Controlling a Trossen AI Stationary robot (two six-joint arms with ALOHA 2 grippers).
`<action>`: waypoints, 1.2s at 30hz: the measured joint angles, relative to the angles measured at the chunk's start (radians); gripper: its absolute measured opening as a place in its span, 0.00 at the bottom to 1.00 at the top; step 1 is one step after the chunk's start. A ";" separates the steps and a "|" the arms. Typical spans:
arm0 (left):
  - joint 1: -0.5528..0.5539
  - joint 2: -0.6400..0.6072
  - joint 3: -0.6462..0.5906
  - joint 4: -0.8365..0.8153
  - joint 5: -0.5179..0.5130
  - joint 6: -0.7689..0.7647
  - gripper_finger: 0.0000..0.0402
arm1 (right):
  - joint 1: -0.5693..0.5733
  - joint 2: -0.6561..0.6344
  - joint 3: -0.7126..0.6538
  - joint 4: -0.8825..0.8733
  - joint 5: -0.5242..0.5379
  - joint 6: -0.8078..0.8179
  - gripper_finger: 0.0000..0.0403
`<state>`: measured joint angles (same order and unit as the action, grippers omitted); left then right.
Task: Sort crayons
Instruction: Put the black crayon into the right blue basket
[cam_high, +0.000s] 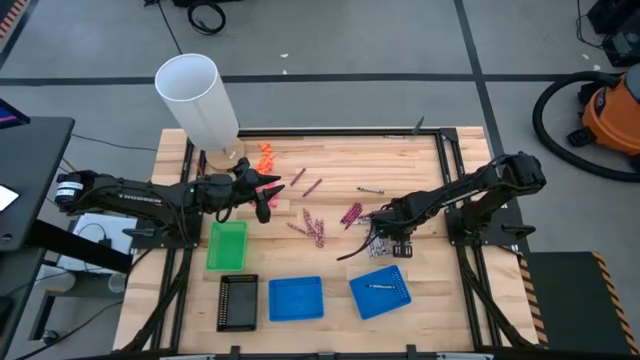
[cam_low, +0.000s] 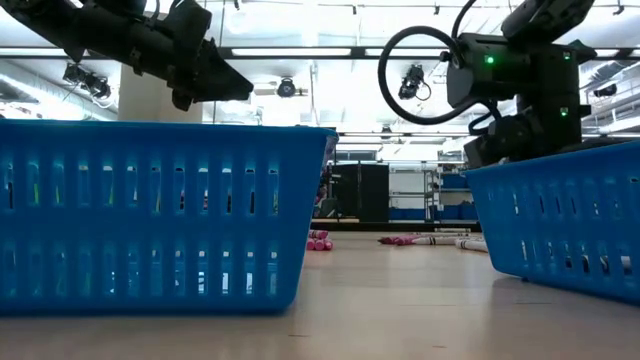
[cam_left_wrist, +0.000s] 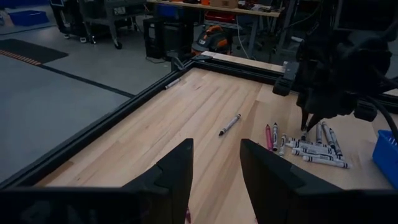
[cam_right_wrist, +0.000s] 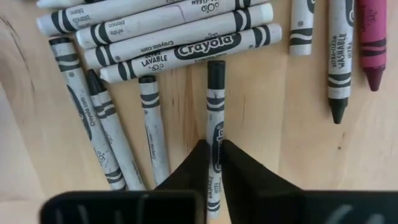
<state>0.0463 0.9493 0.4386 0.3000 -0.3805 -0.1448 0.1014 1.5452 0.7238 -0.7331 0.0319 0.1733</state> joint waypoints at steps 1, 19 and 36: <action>0.000 0.000 0.000 0.000 0.000 -0.002 0.35 | 0.000 0.000 0.000 -0.002 0.000 -0.002 0.06; 0.000 0.000 0.000 -0.005 0.000 -0.028 0.35 | 0.047 0.006 0.361 -0.452 0.093 0.054 0.09; 0.000 0.000 0.000 -0.005 0.000 -0.055 0.35 | 0.293 0.005 0.639 -0.484 0.124 0.238 0.09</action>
<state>0.0463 0.9497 0.4385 0.2947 -0.3801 -0.1993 0.3945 1.5497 1.3628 -1.2175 0.1558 0.4117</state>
